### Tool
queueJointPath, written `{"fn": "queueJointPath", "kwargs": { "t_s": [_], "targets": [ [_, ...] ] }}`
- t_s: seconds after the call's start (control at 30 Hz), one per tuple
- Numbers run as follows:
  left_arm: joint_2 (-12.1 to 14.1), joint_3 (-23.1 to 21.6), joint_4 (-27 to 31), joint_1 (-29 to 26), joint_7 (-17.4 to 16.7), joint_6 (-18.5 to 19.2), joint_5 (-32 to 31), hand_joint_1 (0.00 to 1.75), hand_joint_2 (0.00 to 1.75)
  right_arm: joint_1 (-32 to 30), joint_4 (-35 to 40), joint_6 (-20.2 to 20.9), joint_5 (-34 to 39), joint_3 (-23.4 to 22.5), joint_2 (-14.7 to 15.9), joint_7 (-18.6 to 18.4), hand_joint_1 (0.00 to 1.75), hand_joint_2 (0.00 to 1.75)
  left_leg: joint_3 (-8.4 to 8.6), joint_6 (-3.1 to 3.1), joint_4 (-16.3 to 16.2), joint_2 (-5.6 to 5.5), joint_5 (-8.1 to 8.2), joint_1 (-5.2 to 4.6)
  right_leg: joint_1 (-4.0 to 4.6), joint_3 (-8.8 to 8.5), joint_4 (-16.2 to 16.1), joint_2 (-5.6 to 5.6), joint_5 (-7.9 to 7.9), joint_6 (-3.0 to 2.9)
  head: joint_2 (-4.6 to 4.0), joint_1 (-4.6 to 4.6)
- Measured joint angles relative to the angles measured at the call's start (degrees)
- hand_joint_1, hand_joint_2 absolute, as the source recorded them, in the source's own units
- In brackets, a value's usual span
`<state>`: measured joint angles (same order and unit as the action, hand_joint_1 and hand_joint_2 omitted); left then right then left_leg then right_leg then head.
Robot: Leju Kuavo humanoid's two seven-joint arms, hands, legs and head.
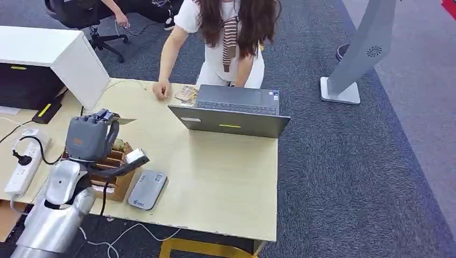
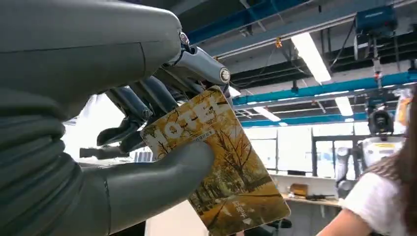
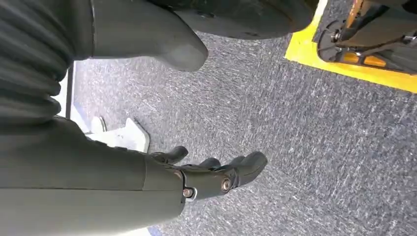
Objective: Pass the card to the sensor for recognition and then transmit it.
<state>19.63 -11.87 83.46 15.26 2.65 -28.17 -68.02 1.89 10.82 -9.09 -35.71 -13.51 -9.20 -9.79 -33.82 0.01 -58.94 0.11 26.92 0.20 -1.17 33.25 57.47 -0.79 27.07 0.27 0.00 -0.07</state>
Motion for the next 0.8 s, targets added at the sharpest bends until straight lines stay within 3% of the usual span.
{"fn": "queueJointPath", "kwargs": {
  "t_s": [0.13, 0.3, 0.43, 0.6, 0.8],
  "targets": [
    [-0.6, -0.2, 5.1, -5.1, 0.2, 0.5, -0.9, 1.75, 1.75, 0.0, 0.0, -0.3, 0.0, -0.5, -0.1, 0.0, 0.0, 1.75, 0.0, 0.01, 0.0, -0.01, 0.01, 0.0, 0.0, 0.0, 0.0, 0.01, 0.01, 0.0, -0.02, -0.02],
    [-0.7, -1.3, 8.4, -9.7, -1.8, 5.0, -2.6, 1.75, 1.75, -0.1, 0.0, -0.5, 0.0, -1.1, -0.2, 0.1, 0.0, 1.75, 0.01, -0.04, 0.0, -0.01, 0.05, 0.02, 0.02, 0.0, 0.0, 0.02, 0.01, 0.0, 0.0, -0.02],
    [-0.5, -1.6, 8.5, -11.2, -4.1, 10.7, -3.6, 1.75, 1.75, -0.1, 0.0, -0.6, -0.1, -1.5, -0.2, 0.0, 0.0, 1.75, 0.01, -0.05, 0.0, -0.04, 0.04, 0.02, 0.02, -0.02, 0.0, 0.05, 0.01, 0.0, 0.0, -0.02],
    [-0.4, -1.8, 8.5, -11.9, -4.7, 12.2, -3.8, 1.75, 1.75, -0.1, 0.0, -0.6, -0.1, -1.9, -0.2, 0.0, 0.0, 1.75, 0.01, -0.05, 0.0, -0.04, 0.04, 0.03, 0.02, -0.03, 0.0, 0.05, 0.01, 0.0, 0.0, -0.02],
    [0.6, -3.0, 8.2, -12.0, -6.2, 17.7, -4.0, 1.75, 1.75, -0.1, 0.0, -0.6, -0.8, -2.4, -0.2, 0.2, 0.0, 1.75, 0.0, -0.04, 0.0, -0.04, 0.05, 0.02, 0.02, -0.02, 0.0, 0.06, 0.01, 0.0, -0.02, -0.02]
  ]
}}
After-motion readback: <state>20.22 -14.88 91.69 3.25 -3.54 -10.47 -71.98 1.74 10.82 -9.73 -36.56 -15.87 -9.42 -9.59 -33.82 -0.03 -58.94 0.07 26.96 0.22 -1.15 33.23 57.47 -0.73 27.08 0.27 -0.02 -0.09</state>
